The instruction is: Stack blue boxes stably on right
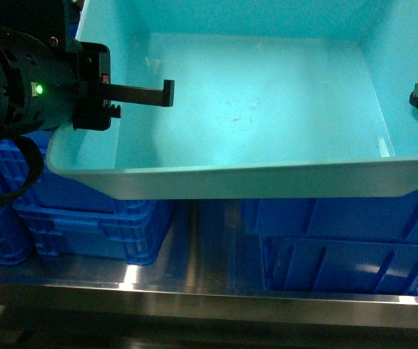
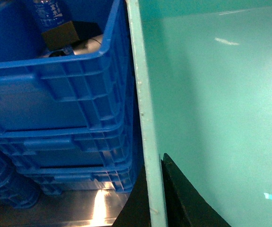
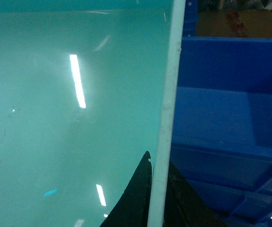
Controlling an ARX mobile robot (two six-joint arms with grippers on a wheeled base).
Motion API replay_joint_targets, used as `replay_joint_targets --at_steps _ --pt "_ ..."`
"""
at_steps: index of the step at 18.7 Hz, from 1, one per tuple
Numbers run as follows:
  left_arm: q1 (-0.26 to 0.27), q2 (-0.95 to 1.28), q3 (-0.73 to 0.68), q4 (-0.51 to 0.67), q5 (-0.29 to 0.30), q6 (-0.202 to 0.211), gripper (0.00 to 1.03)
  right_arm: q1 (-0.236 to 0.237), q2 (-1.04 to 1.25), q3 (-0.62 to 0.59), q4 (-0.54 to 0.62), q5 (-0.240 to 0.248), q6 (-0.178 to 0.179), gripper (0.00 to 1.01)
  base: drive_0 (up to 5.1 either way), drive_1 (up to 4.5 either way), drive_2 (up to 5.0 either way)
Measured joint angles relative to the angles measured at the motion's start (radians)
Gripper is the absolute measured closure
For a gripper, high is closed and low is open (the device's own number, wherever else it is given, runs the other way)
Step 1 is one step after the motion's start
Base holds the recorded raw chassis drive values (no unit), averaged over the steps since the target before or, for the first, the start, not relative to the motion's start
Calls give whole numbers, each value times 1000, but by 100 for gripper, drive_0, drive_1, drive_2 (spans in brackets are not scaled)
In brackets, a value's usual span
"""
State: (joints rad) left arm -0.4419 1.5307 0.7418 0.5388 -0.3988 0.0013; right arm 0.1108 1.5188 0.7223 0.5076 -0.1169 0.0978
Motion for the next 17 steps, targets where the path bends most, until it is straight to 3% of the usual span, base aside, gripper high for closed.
replay_joint_targets --at_steps 17 --pt "0 0 -1 2 -1 0 101 -1 0 0 1 0 1 95 -153 -153 -153"
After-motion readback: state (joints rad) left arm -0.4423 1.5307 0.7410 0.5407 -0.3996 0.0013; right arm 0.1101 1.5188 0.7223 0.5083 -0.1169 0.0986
